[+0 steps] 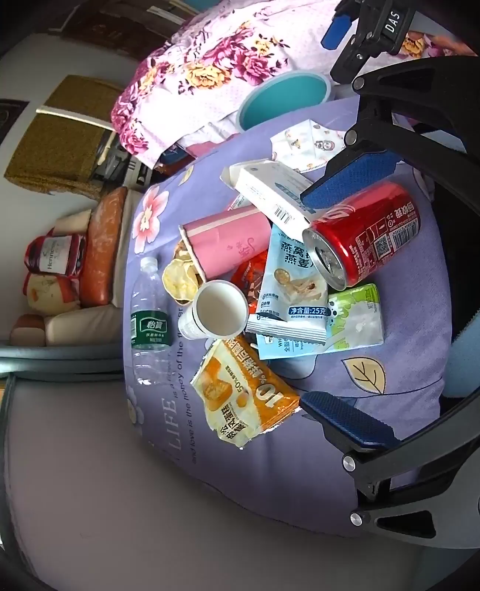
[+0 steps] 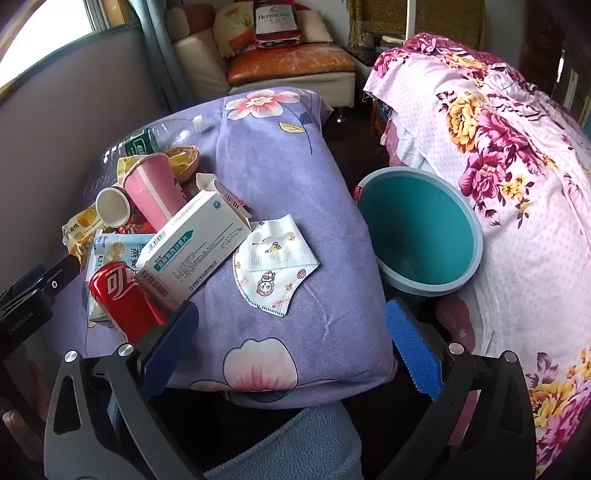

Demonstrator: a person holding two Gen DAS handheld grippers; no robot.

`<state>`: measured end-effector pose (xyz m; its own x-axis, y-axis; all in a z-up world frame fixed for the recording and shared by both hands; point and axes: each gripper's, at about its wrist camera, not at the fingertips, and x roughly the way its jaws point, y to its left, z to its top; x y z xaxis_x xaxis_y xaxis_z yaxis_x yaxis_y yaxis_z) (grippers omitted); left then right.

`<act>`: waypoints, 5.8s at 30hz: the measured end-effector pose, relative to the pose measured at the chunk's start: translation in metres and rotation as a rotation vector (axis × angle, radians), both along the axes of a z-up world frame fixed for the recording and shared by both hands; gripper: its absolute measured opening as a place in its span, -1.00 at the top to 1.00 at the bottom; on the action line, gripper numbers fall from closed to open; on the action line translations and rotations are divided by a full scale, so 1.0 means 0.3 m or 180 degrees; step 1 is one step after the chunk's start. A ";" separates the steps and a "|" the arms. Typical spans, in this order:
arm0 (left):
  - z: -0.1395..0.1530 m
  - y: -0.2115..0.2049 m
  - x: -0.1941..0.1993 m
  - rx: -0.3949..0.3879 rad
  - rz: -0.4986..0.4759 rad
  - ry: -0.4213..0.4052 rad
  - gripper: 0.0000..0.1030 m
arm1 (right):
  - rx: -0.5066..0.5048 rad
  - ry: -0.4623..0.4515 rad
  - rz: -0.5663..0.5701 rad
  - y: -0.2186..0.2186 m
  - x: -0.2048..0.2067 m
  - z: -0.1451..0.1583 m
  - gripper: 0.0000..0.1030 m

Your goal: Collect trash

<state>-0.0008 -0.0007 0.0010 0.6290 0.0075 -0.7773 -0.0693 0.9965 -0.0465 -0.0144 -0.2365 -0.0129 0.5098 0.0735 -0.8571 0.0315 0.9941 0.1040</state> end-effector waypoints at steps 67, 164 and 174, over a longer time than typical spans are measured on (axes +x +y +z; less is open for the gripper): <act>0.044 -0.067 -0.033 0.0057 -0.0029 0.0002 -0.93 | 0.0083 -0.0071 -0.0078 -0.070 -0.008 0.028 -0.88; 0.056 0.392 0.203 -0.0958 -0.0126 0.0085 -0.33 | -0.0015 0.0618 0.1560 0.448 0.494 -0.062 -0.13; 0.098 0.271 0.178 -0.0879 -0.0392 0.0044 -0.31 | 0.0336 0.0440 0.1237 0.262 0.386 0.030 -0.12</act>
